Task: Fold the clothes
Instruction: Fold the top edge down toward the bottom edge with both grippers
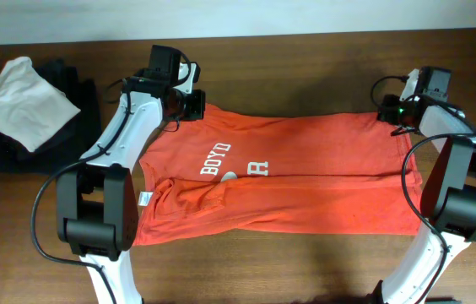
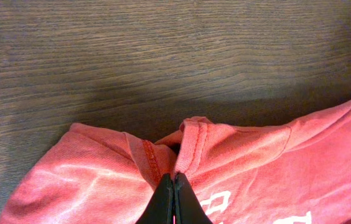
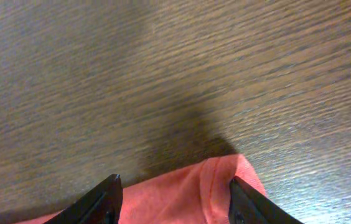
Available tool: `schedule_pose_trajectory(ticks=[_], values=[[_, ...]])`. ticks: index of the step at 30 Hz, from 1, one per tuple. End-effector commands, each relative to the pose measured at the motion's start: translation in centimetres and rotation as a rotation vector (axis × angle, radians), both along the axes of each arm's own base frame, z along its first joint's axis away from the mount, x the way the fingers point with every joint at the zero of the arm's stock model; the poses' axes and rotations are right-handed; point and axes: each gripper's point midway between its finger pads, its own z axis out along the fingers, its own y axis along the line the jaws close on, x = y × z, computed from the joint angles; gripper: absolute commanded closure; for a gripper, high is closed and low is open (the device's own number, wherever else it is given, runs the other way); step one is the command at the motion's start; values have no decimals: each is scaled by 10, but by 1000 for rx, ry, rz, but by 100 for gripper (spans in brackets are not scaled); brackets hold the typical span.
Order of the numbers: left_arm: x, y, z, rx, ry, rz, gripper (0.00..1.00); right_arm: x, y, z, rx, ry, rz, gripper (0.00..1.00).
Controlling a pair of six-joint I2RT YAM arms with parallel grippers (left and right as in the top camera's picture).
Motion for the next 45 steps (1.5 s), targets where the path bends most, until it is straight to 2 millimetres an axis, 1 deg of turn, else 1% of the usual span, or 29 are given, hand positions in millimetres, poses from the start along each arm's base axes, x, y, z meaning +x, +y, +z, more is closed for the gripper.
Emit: schedule_pose_trajectory(ticks=[1,2,4,5,6,9,11,12,13,15,17,18,20,22,26,28,29,32,34,37,40,41,45], values=[[3,3,16,2,-39,-6,99,2,-4,-4,-21,4,-16,44],[4,3,16,2,-40,-7,99,3,-5,-3,-22,0,-17,47],[4,3,16,2,-40,-7,99,4,-5,-2,-24,-7,-17,63],[4,3,16,2,-40,-7,99,4,-5,-2,-24,-9,-17,91],[4,3,16,2,-40,-7,99,4,-5,-2,-24,-9,-17,96],[5,6,15,17,-43,2,99,-1,-4,-4,-17,15,-19,96],[8,15,16,65,-58,27,99,-11,-8,3,-5,48,-31,96],[10,18,19,85,-76,24,100,-16,-13,12,0,64,-43,96],[13,18,27,95,-103,3,99,-23,-19,28,14,83,-71,96],[16,17,42,91,-135,3,99,-34,-25,47,35,113,-100,96],[17,18,61,87,-170,7,99,-56,-24,68,64,196,-115,96],[13,19,68,88,-176,10,99,-69,-23,74,75,252,-120,96],[-1,26,74,115,-140,29,99,-93,-19,77,93,352,-132,96],[-25,36,74,154,-63,37,99,-119,-19,74,82,462,-150,96],[-73,50,63,210,132,56,99,-158,-23,74,24,628,-170,96],[-97,56,57,232,237,79,99,-168,-24,75,9,674,-173,96],[-106,58,55,242,275,75,99,-171,-22,75,14,683,-171,96],[-127,62,53,258,366,86,99,-178,-23,76,6,713,-172,96],[-147,65,52,275,444,85,99,-186,-23,77,-3,749,-176,96],[-162,69,53,292,508,79,99,-194,-21,79,-1,786,-174,96],[-177,71,55,305,566,73,99,-211,-30,84,-64,855,-243,96],[-184,73,56,313,596,70,99,-215,-33,86,-80,873,-267,96],[-200,75,60,325,661,64,99,-228,-31,89,-65,922,-264,96]])
